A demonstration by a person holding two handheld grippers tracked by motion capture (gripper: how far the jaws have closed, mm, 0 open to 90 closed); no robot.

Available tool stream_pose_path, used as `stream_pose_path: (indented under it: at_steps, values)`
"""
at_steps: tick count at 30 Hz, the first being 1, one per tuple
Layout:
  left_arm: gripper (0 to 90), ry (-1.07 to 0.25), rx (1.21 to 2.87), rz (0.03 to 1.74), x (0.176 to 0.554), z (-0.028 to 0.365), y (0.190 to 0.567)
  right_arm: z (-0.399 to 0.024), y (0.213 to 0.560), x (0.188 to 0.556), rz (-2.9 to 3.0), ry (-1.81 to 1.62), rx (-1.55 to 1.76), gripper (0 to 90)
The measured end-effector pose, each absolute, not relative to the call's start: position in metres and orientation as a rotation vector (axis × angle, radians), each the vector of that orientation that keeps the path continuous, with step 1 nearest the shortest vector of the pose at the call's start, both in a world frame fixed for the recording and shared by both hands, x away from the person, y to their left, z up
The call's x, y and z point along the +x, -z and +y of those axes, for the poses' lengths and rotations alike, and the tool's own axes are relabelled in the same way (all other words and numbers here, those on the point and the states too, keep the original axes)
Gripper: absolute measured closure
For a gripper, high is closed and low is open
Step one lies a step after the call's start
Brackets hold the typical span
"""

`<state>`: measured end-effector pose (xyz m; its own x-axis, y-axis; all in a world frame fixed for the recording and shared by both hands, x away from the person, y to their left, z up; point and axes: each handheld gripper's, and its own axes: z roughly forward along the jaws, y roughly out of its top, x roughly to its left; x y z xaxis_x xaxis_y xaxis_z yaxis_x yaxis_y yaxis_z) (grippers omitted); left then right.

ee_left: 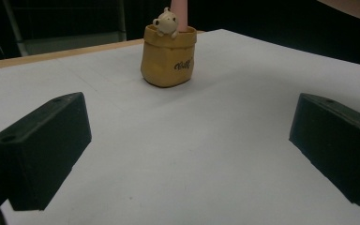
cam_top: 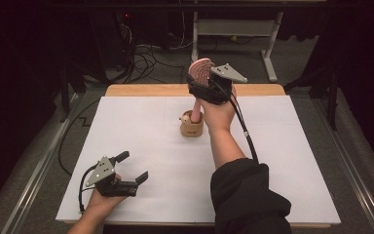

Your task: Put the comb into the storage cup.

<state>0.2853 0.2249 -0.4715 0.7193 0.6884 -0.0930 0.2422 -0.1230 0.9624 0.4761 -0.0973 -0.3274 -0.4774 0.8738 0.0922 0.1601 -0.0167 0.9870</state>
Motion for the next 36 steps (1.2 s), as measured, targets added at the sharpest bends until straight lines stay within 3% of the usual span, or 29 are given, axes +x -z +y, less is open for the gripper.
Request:
stream_pose_path:
  at_steps: [36]
  values:
    - [0.0,-0.448,1.695,0.759,0.283,0.228,0.472,-0.092,0.369,0.483,1.736,-1.463,1.164,20.0]
